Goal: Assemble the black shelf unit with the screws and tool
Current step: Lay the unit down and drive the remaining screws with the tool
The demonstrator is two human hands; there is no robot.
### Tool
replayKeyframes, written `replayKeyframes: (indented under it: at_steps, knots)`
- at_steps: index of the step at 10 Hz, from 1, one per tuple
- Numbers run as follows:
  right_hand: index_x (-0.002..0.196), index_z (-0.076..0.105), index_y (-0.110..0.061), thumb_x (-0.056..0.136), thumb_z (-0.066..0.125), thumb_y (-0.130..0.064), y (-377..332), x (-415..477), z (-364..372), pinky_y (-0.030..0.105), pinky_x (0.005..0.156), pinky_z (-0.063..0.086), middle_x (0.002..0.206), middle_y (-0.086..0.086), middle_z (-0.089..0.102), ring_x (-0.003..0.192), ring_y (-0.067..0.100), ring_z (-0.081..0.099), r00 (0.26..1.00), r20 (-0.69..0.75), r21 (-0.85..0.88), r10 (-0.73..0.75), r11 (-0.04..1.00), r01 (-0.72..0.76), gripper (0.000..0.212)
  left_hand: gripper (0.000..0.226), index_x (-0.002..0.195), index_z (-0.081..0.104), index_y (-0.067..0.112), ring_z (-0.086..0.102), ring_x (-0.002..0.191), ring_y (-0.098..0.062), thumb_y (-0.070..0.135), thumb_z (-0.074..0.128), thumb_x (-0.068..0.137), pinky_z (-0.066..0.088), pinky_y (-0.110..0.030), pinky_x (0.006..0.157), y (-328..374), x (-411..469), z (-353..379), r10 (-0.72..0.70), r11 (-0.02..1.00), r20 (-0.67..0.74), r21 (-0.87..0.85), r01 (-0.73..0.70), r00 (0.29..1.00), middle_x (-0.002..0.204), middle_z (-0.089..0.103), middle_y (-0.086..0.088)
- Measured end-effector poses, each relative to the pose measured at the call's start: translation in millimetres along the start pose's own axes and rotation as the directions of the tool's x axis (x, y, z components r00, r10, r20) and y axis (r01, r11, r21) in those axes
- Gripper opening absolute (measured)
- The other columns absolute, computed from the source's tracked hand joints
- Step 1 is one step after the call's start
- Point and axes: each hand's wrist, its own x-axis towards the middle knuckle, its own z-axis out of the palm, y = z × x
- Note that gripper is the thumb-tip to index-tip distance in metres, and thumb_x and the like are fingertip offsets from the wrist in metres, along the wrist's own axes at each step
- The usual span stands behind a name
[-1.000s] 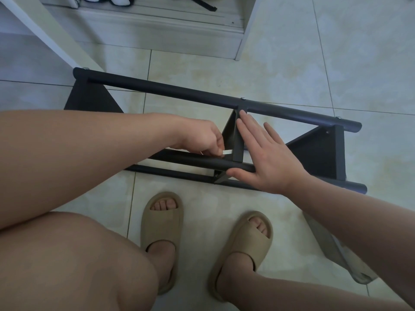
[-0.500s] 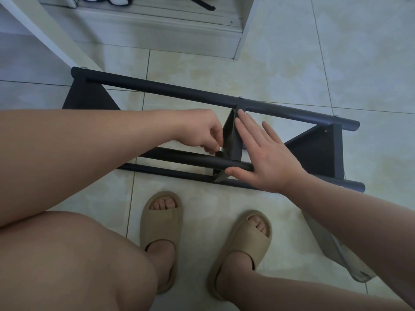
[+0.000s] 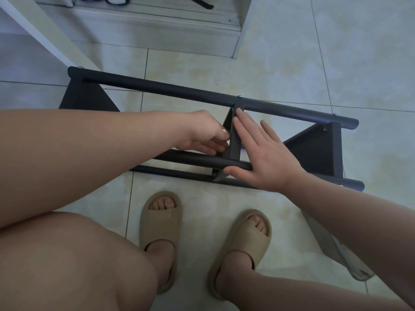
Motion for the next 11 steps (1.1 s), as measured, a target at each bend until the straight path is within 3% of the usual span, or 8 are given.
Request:
replayKeyframes:
  at_steps: [2,5,8,11]
  knots:
    - [0.161,0.010,-0.005,0.089,0.033,-0.079,0.0,0.1,-1.1,0.047,0.127,0.010,0.170,0.006,-0.002,0.157,0.018,0.000,1.000,-0.006,0.005,0.000,1.000,0.000,0.106,0.002,0.098,0.065,0.014,0.073,0.083,-0.016,0.016,0.064,0.097,0.058,-0.031,0.080,-1.6,3.2,1.1,0.054,0.996,-0.010,-0.071,-0.055,0.998,0.079,0.074,-0.002]
    - [0.161,0.010,-0.005,0.089,0.033,-0.078,-0.8,-0.3,-1.3,0.047,0.127,0.009,0.170,0.006,-0.003,0.157,0.017,-0.001,1.000,-0.003,-0.001,0.002,1.000,-0.002,0.106,0.003,0.098,0.065,0.012,0.076,0.080,-0.016,0.011,0.066,0.096,0.060,-0.029,0.074,-6.2,3.9,-2.6,0.005,0.999,0.021,-0.036,-0.004,1.000,0.074,0.076,-0.002]
    - [0.161,0.012,-0.004,0.088,0.032,-0.079,-0.6,-0.1,-0.5,0.048,0.127,0.011,0.170,0.007,-0.002,0.157,0.019,0.001,1.000,-0.013,-0.001,-0.001,1.000,0.001,0.106,0.007,0.102,0.064,0.008,0.073,0.080,-0.017,0.013,0.064,0.097,0.060,-0.032,0.079,-5.1,4.9,-0.7,0.008,0.994,0.032,-0.106,-0.005,0.999,0.073,0.074,-0.002]
    - [0.161,0.012,-0.003,0.088,0.032,-0.079,-1.4,0.2,-0.3,0.049,0.127,0.012,0.170,0.007,-0.001,0.157,0.019,0.002,1.000,-0.011,-0.004,-0.002,1.000,0.002,0.107,0.012,0.087,0.066,0.007,0.072,0.083,-0.019,0.014,0.063,0.097,0.059,-0.035,0.083,-6.1,6.1,-2.9,-0.045,0.992,0.073,-0.111,0.053,0.996,0.070,0.074,-0.002]
